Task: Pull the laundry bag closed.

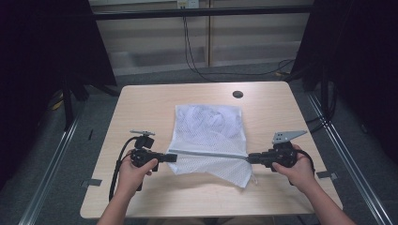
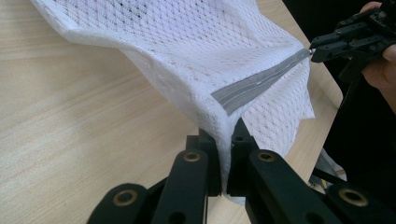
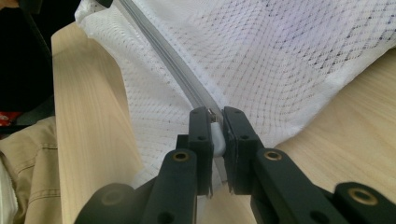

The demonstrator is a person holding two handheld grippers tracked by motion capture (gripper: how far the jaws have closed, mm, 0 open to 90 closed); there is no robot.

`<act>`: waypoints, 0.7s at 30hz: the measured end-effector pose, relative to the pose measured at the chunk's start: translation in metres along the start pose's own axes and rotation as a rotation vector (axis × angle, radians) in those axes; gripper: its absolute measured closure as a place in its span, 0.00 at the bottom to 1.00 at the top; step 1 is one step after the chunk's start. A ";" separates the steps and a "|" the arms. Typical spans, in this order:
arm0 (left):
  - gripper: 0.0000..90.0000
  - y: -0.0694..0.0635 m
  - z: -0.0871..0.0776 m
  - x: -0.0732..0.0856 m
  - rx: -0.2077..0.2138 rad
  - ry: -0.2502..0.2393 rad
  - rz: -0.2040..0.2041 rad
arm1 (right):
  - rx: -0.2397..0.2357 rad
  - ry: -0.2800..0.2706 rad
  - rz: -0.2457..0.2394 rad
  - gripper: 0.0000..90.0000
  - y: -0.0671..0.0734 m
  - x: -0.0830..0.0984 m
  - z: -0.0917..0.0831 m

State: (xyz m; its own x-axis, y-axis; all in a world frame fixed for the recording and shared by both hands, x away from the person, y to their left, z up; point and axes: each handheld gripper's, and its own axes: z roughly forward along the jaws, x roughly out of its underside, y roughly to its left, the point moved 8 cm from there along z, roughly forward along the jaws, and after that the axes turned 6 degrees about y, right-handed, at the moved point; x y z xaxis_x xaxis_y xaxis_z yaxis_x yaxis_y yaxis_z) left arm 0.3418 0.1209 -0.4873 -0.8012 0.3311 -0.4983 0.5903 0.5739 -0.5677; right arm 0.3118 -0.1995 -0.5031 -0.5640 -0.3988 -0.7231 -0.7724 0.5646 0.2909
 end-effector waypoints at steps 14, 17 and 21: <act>0.98 -0.001 0.000 0.000 -0.003 0.003 0.005 | 0.007 0.005 -0.002 0.92 -0.002 0.004 -0.002; 0.98 0.000 -0.002 -0.001 -0.001 0.001 0.000 | 0.008 0.005 -0.004 0.92 -0.002 0.005 -0.003; 0.98 0.002 -0.004 -0.001 -0.001 -0.006 -0.002 | 0.011 0.008 -0.003 0.92 -0.003 0.008 -0.005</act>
State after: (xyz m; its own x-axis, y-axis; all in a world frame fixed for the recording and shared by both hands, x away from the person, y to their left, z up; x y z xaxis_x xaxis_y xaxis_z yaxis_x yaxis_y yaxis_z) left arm 0.3434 0.1242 -0.4855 -0.8019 0.3258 -0.5009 0.5886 0.5750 -0.5683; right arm 0.3083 -0.2079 -0.5065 -0.5640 -0.4061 -0.7190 -0.7708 0.5712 0.2819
